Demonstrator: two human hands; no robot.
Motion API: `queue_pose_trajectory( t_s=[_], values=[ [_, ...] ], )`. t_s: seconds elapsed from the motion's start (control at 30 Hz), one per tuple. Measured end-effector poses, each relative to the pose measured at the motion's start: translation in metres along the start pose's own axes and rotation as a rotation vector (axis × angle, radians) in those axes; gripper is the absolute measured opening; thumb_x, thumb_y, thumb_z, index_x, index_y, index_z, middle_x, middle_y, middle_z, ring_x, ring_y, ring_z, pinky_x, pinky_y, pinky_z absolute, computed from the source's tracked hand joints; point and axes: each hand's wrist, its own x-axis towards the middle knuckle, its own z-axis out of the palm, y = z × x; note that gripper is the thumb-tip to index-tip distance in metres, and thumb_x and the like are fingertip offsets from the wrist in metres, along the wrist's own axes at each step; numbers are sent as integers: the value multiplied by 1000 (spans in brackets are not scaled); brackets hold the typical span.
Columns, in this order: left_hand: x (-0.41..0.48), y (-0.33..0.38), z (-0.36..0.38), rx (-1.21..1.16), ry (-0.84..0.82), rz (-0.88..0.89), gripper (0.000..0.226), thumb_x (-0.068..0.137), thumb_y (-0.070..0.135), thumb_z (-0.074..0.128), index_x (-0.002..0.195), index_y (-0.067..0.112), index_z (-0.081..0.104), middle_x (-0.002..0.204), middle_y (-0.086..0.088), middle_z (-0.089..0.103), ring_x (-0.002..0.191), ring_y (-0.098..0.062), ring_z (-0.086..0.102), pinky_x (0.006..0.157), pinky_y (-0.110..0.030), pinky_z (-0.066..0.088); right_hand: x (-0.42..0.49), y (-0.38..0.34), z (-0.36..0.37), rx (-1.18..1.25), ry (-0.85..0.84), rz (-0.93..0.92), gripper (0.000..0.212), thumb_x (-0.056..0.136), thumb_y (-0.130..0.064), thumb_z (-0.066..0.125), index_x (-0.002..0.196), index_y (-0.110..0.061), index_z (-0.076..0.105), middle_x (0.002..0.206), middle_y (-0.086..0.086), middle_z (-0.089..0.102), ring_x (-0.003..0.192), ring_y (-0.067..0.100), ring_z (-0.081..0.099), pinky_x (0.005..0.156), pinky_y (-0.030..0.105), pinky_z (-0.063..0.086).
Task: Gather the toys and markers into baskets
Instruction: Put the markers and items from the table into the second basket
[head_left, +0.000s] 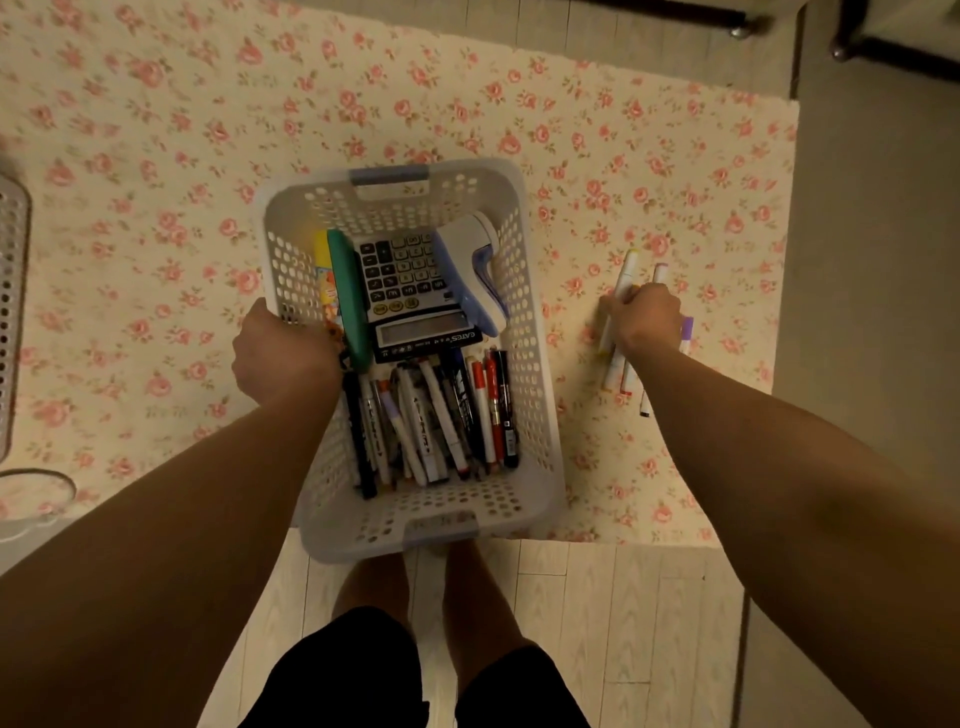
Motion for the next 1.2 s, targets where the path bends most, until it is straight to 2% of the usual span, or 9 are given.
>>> queue_pose_trajectory(
  t_s=[0.23, 0.43, 0.5, 0.6, 0.67, 0.77, 0.97, 1.1, 1.2],
  values=[
    [0, 0, 2, 33, 20, 5, 20, 85, 13, 50, 103, 8, 59, 107, -16, 64, 100, -37, 60, 78, -37, 46, 1, -11, 8, -29, -48, -23, 30, 90, -25, 60, 108, -1, 62, 101, 15, 64, 92, 32, 62, 71, 33, 47],
    [2, 0, 3, 23, 15, -13, 21, 83, 13, 51, 101, 8, 59, 106, -16, 65, 98, -38, 61, 78, -38, 47, -10, -15, -7, 144, 39, 27, 41, 95, -24, 42, 130, -2, 40, 114, 15, 56, 93, 30, 55, 72, 33, 41],
    [1, 0, 2, 16, 11, -20, 21, 81, 12, 51, 100, 8, 59, 105, -16, 65, 97, -38, 61, 77, -38, 47, -10, -8, -12, 157, 34, 47, 40, 94, -23, 44, 128, -2, 44, 114, 16, 57, 87, 27, 53, 70, 32, 42],
    [0, 0, 2, -3, 7, -14, 18, 80, 12, 52, 97, 9, 59, 102, -15, 66, 94, -38, 62, 73, -36, 46, -12, 4, -17, 140, -24, 62, 40, 92, -31, 56, 118, -1, 53, 95, 9, 58, 68, 18, 52, 54, 24, 38],
    [0, 0, 2, -6, 9, -8, 18, 81, 13, 52, 97, 9, 59, 102, -15, 66, 94, -37, 62, 74, -37, 46, -12, 10, -16, 128, -78, 81, 42, 87, -34, 65, 113, -2, 57, 88, 7, 57, 68, 18, 56, 47, 23, 33],
    [1, 0, 3, -12, 11, -8, 19, 81, 14, 52, 98, 10, 60, 102, -14, 66, 94, -37, 63, 75, -37, 48, -13, 12, -12, 80, -130, 96, 36, 87, -32, 66, 107, -3, 55, 88, 7, 58, 73, 23, 59, 51, 25, 40],
    [2, -2, 3, -7, 6, -13, 20, 82, 15, 52, 99, 11, 59, 105, -13, 65, 97, -35, 61, 73, -33, 43, -24, 7, 4, 8, -177, 99, 25, 89, -30, 64, 94, -10, 51, 84, 7, 57, 78, 27, 60, 74, 40, 56],
    [1, -2, 2, 7, 12, 9, 21, 84, 18, 51, 101, 10, 59, 107, -13, 63, 100, -35, 60, 77, -35, 45, -30, -3, 3, 57, -162, 28, 38, 93, -43, 49, 96, -6, 58, 84, 8, 62, 76, 28, 61, 61, 33, 51],
    [2, -3, 2, 4, 6, 7, 21, 84, 17, 51, 102, 11, 59, 107, -12, 64, 99, -35, 61, 77, -35, 45, -31, -22, -9, 235, -70, -36, 35, 97, -41, 41, 103, -8, 50, 90, 10, 59, 73, 25, 57, 60, 34, 49]
  ],
)
